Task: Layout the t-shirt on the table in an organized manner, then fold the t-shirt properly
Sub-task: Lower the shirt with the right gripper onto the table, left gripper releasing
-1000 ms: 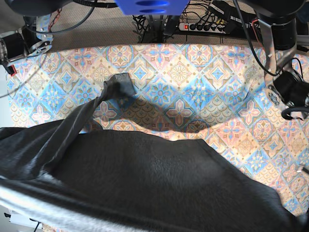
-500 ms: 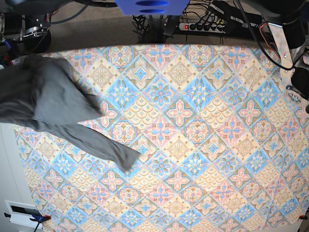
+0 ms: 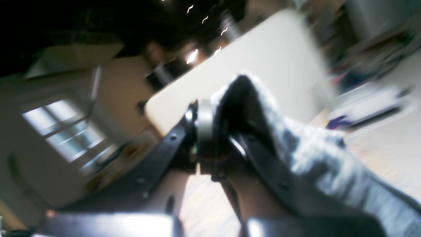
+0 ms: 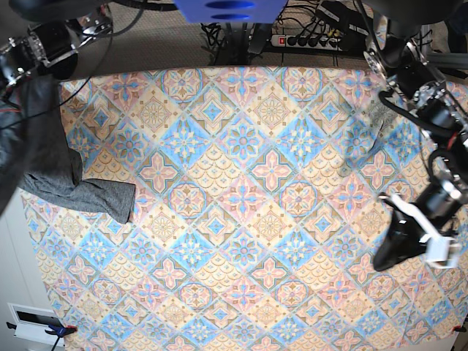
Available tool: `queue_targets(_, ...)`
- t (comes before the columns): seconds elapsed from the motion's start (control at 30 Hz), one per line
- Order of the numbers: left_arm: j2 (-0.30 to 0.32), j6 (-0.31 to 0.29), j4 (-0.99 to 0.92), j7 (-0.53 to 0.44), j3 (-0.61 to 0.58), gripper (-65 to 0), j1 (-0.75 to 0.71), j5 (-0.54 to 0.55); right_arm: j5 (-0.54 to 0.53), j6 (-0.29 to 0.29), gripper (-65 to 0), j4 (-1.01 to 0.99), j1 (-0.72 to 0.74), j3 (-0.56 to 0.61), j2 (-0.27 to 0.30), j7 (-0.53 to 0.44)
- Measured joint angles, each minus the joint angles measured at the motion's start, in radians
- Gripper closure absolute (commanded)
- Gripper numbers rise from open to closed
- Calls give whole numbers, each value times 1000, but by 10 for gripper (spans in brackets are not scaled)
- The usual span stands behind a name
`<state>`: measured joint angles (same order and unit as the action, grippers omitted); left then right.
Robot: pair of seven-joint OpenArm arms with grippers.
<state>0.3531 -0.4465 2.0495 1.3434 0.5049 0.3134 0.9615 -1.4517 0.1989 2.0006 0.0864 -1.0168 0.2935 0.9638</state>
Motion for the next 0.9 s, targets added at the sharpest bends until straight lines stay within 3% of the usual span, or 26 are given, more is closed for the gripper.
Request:
queue_targets(0.17, -64, -2, -15, -48, -209, -17, -100, -232, 125, 4, 0, -2, 61, 258, -114, -10)
queue_targets(0.3, -95, 0, -23, -212, -344, -17, -245, -418, 322, -7, 0, -9, 137, 477, -280, 2)
queue_targets(0.43, -98, -11, -23, -373, -454, -21, -387, -589, 563, 2, 0, -12, 230, 731, -444, -59)
queue_targets(0.5, -98, -5, -24, -417, -474, -22, -447, -678, 739, 2, 0, -18, 282, 890, -459, -120)
queue_targets(0.63, -95, 1, -28, -460, -472, -22, -543, -782, 1111, -4, 0, -100, 386, 1229, -441, -516)
queue_targets(0.7, -96, -8, -28, -484, -463, -22, -570, -777, 1291, 23, 0, -190, 418, 1355, -446, -615)
queue_targets(0.77, -99, -6, -31, -482, -450, -22, -600, -781, 1383, 11, 0, -259, 438, 1425, -451, -672)
queue_targets(0.9, -115, 0, -40, -470, -447, -22, -631, -794, 1453, -125, 0, -289, 541, 1388, -441, -694)
